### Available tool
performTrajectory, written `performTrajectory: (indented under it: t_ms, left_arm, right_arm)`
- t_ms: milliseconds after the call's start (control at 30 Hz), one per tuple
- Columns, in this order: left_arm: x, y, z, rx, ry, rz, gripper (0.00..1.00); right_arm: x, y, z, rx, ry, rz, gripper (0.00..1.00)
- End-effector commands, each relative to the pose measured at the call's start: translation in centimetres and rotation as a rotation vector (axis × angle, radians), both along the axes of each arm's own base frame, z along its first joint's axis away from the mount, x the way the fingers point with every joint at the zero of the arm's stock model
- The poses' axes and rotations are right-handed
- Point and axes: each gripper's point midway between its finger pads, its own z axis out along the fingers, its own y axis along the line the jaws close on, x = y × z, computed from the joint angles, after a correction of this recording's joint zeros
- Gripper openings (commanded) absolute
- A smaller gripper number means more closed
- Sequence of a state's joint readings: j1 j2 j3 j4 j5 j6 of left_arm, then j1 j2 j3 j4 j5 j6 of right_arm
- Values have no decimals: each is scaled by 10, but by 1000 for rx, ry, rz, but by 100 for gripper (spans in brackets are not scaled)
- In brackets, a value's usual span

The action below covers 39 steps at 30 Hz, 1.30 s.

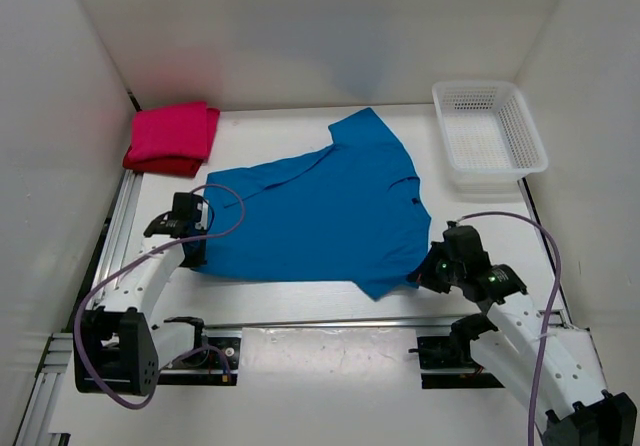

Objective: Fold and stack the t-shirts
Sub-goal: Flatten out the tshirt

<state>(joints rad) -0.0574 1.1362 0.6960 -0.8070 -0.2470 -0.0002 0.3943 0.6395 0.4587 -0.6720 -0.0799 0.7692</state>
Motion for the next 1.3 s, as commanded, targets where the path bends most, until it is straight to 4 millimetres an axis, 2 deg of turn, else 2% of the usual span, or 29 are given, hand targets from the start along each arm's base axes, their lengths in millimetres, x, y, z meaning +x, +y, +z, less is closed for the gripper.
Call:
performTrajectory:
  t_ms: [0, 100, 167, 200, 233, 300, 333, 367, 400, 433, 467, 500, 533, 567, 600, 633, 667, 733, 767, 800, 967, 1000, 1067, 1100, 1133, 1167, 1200, 1233, 1267]
  left_arm:
    - [-13, 10, 5, 45, -12, 25, 10]
    - [-19, 5, 1, 16, 5, 13, 10]
    - [-11, -4, 2, -33, 14, -6, 10]
    - [15, -10, 14, -47, -8, -21, 10]
    - [35, -11, 24, -48, -22, -21, 10]
    - [86, -19, 54, -59, -55, -35, 10]
    - [158, -22, 103, -55, -165, -33, 10]
    - [192, -22, 135, -48, -225, -30, 10]
    - [212, -20, 164, -30, -241, -20, 10]
    - [276, -22, 257, -34, -502, -13, 10]
    - [290, -20, 296, -26, -614, -1, 10]
    - [296, -14, 331, -7, -724, 23, 10]
    - [296, -17, 377, -15, -880, 27, 10]
    - [294, -14, 386, -9, -924, 39, 10]
    - [289, -12, 391, -5, -969, 50, 10]
    - [292, -17, 415, -36, -1107, 33, 10]
    - [274, -21, 391, -55, -1062, 3, 10]
    - [274, -31, 378, -79, -1031, -32, 10]
    - [271, -34, 363, -71, -997, -30, 10]
    - [268, -34, 361, -71, -992, -30, 10]
    - [258, -33, 328, -65, -917, -31, 10]
    - [251, -32, 316, -62, -891, -32, 10]
    - [242, -34, 302, -71, -859, -43, 10]
    - [231, -33, 286, -68, -826, -43, 10]
    - [226, -34, 276, -73, -805, -50, 10]
    - [219, -33, 267, -72, -786, -50, 10]
    - [210, -32, 255, -70, -758, -50, 10]
    - [194, -30, 233, -67, -712, -50, 10]
    - [185, -28, 222, -58, -693, -44, 10]
  right_arm:
    - [14, 1, 26, -1, -74, -18, 0]
    - [15, 1, 23, -15, -57, -10, 0]
    - [26, -5, 16, -82, -35, -19, 0]
    - [48, -3, 43, -85, -95, -23, 0]
    - [74, -8, 44, -122, -55, -34, 0]
    - [125, 1, 88, -132, -120, 87, 0]
    - [201, 7, 156, -130, -227, 84, 0]
    - [215, 1, 183, -160, -189, 95, 0]
    - [243, -3, 221, -171, -228, 89, 0]
    - [303, -14, 323, -152, -490, 12, 0]
    - [305, -19, 347, -101, -530, -10, 0]
    - [329, -18, 355, 20, -566, -53, 0]
    - [312, -41, 308, 71, -419, -133, 0]
    - [306, -48, 311, 131, -474, -188, 0]
    - [287, -52, 379, 203, -751, -226, 0]
    - [287, -59, 364, 184, -755, -260, 0]
    - [283, -61, 352, 158, -741, -262, 0]
    - [278, -57, 336, 94, -680, -201, 0]
    - [274, -54, 343, 88, -682, -168, 0]
    - [270, -53, 325, 73, -614, -152, 0]
    - [247, -51, 293, 36, -558, -115, 0]
    - [236, -51, 278, 35, -529, -116, 0]
    - [216, -42, 274, 23, -547, -76, 0]
    - [207, -35, 250, 25, -495, -57, 0]
    - [199, -34, 242, 12, -488, -48, 0]
    - [182, -28, 246, 19, -511, -27, 0]
    - [172, -25, 238, 14, -506, -11, 0]
    - [161, -24, 214, 6, -460, -6, 0]
    - [141, -22, 215, -2, -480, -1, 0]
